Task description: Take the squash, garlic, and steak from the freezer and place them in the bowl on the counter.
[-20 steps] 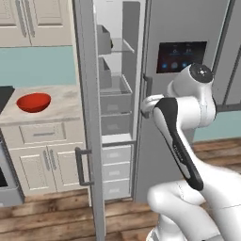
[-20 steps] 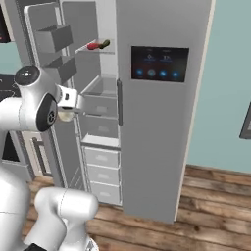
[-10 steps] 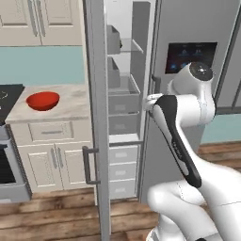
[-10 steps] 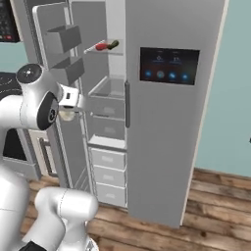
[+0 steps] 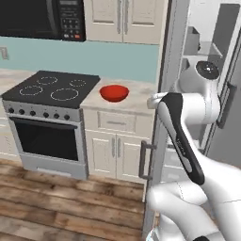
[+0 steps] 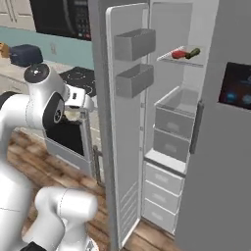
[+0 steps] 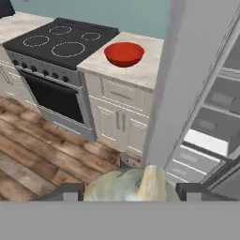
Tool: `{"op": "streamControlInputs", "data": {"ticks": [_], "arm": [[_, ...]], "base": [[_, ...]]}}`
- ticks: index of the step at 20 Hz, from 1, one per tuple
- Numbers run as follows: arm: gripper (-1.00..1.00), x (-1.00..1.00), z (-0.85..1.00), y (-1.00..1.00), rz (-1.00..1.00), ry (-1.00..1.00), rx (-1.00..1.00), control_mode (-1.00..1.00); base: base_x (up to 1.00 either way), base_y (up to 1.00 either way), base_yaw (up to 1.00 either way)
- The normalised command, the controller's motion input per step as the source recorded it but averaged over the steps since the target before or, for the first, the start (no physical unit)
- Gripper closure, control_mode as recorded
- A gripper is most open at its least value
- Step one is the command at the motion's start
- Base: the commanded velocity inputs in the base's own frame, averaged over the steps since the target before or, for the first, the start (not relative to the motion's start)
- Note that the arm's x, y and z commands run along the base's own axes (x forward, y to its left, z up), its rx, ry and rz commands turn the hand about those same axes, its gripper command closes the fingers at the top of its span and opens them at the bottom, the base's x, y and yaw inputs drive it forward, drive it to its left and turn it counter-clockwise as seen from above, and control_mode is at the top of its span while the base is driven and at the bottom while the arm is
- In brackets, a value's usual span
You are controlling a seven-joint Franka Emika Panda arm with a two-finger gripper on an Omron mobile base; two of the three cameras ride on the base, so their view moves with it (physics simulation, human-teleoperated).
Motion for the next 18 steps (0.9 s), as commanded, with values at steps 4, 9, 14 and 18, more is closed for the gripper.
{"op": "streamControlInputs", "data": {"ticks": [4, 9, 14, 18], "arm": [[1.00, 0.00, 0.00, 0.00, 0.00, 0.00, 0.00, 1.00], [1.00, 0.00, 0.00, 0.00, 0.00, 0.00, 0.00, 1.00], [1.00, 0.00, 0.00, 0.00, 0.00, 0.00, 0.00, 1.00], [1.00, 0.00, 0.00, 0.00, 0.00, 0.00, 0.00, 1.00]], "base": [[-0.18, 0.91, 0.69], [0.28, 0.99, 0.41], [0.92, 0.45, -0.22], [0.92, 0.20, -0.69]]}}
